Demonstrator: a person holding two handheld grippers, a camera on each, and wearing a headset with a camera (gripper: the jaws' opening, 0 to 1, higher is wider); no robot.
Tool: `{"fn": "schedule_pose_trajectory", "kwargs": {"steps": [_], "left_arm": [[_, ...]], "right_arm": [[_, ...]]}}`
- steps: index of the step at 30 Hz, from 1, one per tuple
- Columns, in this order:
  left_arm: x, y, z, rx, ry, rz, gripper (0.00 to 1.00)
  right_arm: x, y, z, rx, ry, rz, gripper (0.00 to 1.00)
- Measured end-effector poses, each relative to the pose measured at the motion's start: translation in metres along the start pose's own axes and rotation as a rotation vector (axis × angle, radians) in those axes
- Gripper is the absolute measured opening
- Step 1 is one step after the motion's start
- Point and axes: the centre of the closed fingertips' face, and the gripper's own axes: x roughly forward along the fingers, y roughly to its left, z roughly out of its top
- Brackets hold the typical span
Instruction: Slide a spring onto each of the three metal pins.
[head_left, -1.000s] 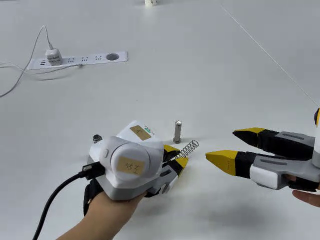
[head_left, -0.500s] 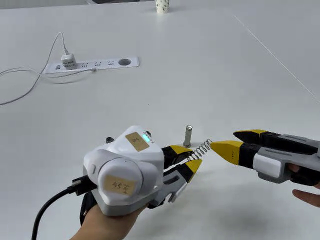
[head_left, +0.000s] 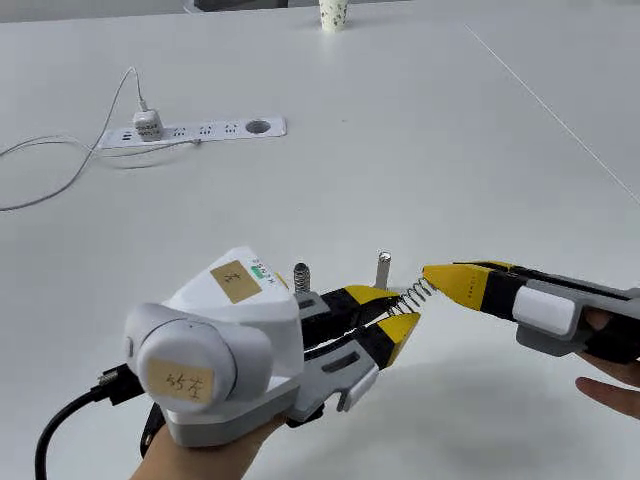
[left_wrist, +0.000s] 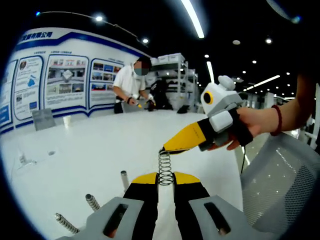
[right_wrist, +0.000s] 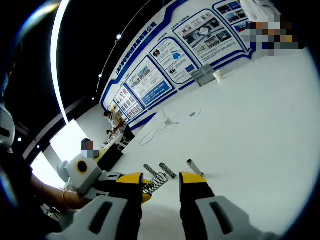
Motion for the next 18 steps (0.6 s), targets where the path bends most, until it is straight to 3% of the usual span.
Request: {"fn": "schedule_pose_trajectory", "kwargs": {"steps": [6, 11, 18], "left_arm": [[-0.003, -0.003, 0.008, 0.001, -0.027, -0.004, 0.10], [-0.007, -0.004, 0.013, -0.002, -0.045, 0.002, 0.10], [-0.011, -0.005, 0.018, -0.003, -0.061, 0.008, 0.10]], "right_arm": [[0.002, 0.013, 0.002, 0.085, -0.017, 0.073, 0.23], [0.002, 0.016, 0.002, 0.099, -0.017, 0.089, 0.18], [0.003, 0.022, 0.005, 0.174, -0.033, 0.131, 0.14]]}}
